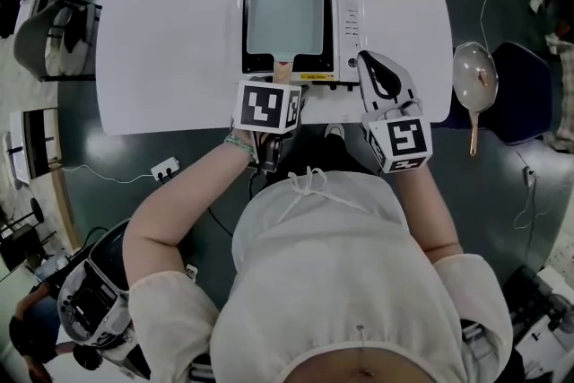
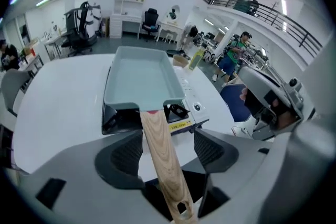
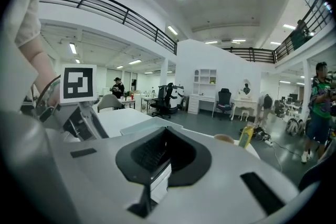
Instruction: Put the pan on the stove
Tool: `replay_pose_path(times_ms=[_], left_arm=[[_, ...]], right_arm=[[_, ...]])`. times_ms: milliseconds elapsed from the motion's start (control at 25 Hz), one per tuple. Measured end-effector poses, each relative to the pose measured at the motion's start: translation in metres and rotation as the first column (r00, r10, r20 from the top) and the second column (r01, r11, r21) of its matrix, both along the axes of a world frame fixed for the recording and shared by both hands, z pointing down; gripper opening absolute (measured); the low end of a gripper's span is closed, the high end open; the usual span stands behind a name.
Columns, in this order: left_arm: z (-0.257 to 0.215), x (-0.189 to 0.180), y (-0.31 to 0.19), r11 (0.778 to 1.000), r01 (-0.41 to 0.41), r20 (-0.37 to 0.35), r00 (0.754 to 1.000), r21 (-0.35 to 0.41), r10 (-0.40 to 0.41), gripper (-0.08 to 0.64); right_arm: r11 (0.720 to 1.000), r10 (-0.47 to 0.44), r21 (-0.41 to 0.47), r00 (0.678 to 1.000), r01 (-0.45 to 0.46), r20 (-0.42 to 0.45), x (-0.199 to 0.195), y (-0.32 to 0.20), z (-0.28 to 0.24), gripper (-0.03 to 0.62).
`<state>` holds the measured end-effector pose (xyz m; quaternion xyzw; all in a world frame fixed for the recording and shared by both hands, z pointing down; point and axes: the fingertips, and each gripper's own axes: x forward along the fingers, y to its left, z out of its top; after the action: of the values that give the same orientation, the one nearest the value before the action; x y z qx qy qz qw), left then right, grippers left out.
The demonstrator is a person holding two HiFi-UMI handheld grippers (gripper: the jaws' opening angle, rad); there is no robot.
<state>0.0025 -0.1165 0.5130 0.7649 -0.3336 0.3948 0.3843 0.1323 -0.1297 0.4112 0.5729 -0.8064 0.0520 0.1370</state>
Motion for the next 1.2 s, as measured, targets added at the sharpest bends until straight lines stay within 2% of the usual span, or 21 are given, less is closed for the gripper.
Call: replay_pose_path(times_ms=[120,240,360,520,640,720,840,920,1000,1080,1120,1160,1200], left_arm=[[-0.029,-0.003,-0.011,0.994,-0.015,-0.032,0.999,0.107,0.019,0.287],[-0.059,-0.009,-0.013,0.980,-0.026,-0.056,0.998,0.196,0.038,0.143],[-0.081,-0.016,-0.016,0.960,-0.022,-0.071,0.997,0.279,0.043,0.034],[-0.101,-0.022,-0.019,0.923,-0.025,-0.107,0.992,0.384,0.071,0.021],[-0.120,-0.031,-0.014,0.885,-0.028,-0.135,0.986,0.465,0.102,0.021],[-0.138,-0.036,-0.014,0.846,-0.035,-0.158,0.977,0.532,0.140,0.021],[-0.164,-0.039,-0.015,0.757,-0.041,-0.182,0.961,0.652,0.209,0.021],[-0.179,-0.044,-0.015,0.687,-0.023,-0.189,0.954,0.726,0.232,0.021],[-0.192,-0.050,-0.013,0.602,-0.016,-0.174,0.951,0.798,0.255,0.021],[-0.201,-0.055,-0.007,0.515,-0.045,-0.134,0.943,0.856,0.305,0.021],[-0.206,-0.056,-0.002,0.488,-0.057,-0.128,0.932,0.871,0.338,0.021],[-0.211,-0.058,0.003,0.479,-0.054,-0.145,0.918,0.876,0.369,0.021],[-0.216,-0.061,0.007,0.484,-0.038,-0.177,0.903,0.874,0.391,0.021]], right_arm=[[0.999,0.035,0.027,0.999,-0.034,-0.010,-0.002,0.012,-0.011,0.005],[0.997,0.063,0.050,0.998,-0.062,-0.015,-0.005,0.025,-0.023,0.005],[0.993,0.090,0.081,0.996,-0.088,-0.020,-0.009,0.034,-0.037,0.005],[0.982,0.139,0.132,0.990,-0.136,-0.017,-0.010,0.045,-0.051,0.005],[0.976,0.161,0.150,0.987,-0.159,0.001,-0.015,0.058,-0.059,0.005],[0.973,0.162,0.164,0.987,-0.161,0.007,-0.020,0.063,-0.065,0.005],[0.969,0.153,0.194,0.988,-0.152,0.012,-0.029,0.068,-0.072,0.005],[0.966,0.140,0.215,0.990,-0.140,0.014,-0.036,0.071,-0.076,0.005],[0.964,0.123,0.234,0.992,-0.124,0.016,-0.042,0.073,-0.081,0.005],[0.963,0.110,0.246,0.994,-0.111,0.018,-0.046,0.075,-0.086,0.005],[0.962,0.106,0.250,0.994,-0.108,0.022,-0.048,0.076,-0.088,0.005],[0.961,0.105,0.254,0.994,-0.108,0.026,-0.049,0.076,-0.090,0.005],[0.960,0.104,0.257,0.994,-0.109,0.030,-0.049,0.076,-0.092,0.005]])
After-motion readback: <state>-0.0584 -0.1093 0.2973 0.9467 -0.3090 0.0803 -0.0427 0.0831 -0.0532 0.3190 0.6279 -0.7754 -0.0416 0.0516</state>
